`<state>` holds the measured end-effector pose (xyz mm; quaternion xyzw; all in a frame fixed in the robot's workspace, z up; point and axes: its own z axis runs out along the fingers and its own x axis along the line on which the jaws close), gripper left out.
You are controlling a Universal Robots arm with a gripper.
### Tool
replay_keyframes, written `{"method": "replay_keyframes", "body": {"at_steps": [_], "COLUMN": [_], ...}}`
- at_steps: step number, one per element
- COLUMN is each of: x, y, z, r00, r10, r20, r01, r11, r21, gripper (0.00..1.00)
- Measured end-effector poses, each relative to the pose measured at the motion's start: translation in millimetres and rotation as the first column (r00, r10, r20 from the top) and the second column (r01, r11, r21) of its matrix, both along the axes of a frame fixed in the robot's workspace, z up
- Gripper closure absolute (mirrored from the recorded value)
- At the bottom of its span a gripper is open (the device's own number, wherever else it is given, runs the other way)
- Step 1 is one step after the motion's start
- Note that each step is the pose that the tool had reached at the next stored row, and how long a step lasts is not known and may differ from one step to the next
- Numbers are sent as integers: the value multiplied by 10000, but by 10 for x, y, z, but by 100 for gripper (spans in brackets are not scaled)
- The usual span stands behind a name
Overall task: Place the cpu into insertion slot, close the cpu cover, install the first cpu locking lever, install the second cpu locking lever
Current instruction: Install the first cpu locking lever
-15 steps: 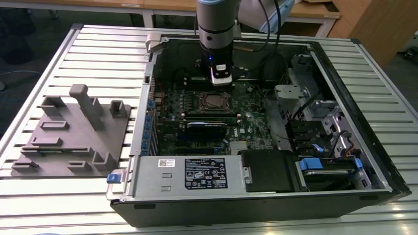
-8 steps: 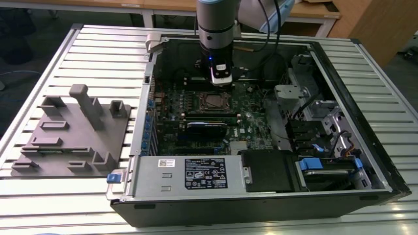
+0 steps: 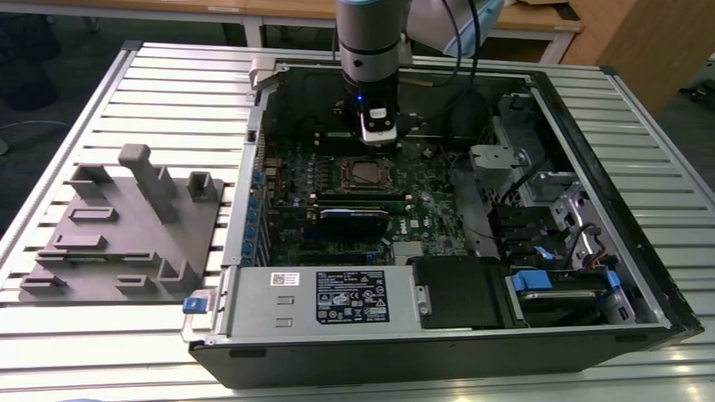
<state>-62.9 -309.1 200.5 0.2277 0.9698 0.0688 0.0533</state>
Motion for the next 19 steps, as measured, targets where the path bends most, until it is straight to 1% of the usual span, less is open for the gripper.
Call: {"method": "replay_keyframes", "body": {"at_steps": [3, 4, 5, 7, 8, 9, 16, 19], "x": [0, -5, -13, -32, -38, -42, -46, -52], "y": [6, 6, 6, 6, 6, 6, 6, 6], "z": [0, 0, -1, -3, -3, -3, -3, -4], "r00": [10000, 10000, 10000, 9997, 9996, 9995, 9995, 9994], "r10": [3, 0, 0, 2, 1, 1, 12, 86], "r20": [1, 28, 83, 239, 288, 309, 319, 349], "r01": [-3, 0, 0, -2, -2, -1, -12, -87], "r11": [10000, 10000, 10000, 10000, 10000, 10000, 10000, 10000], "r21": [1, 2, 4, 3, 3, 5, 20, 29], "gripper": [89, 89, 89, 89, 89, 89, 89, 89]}}
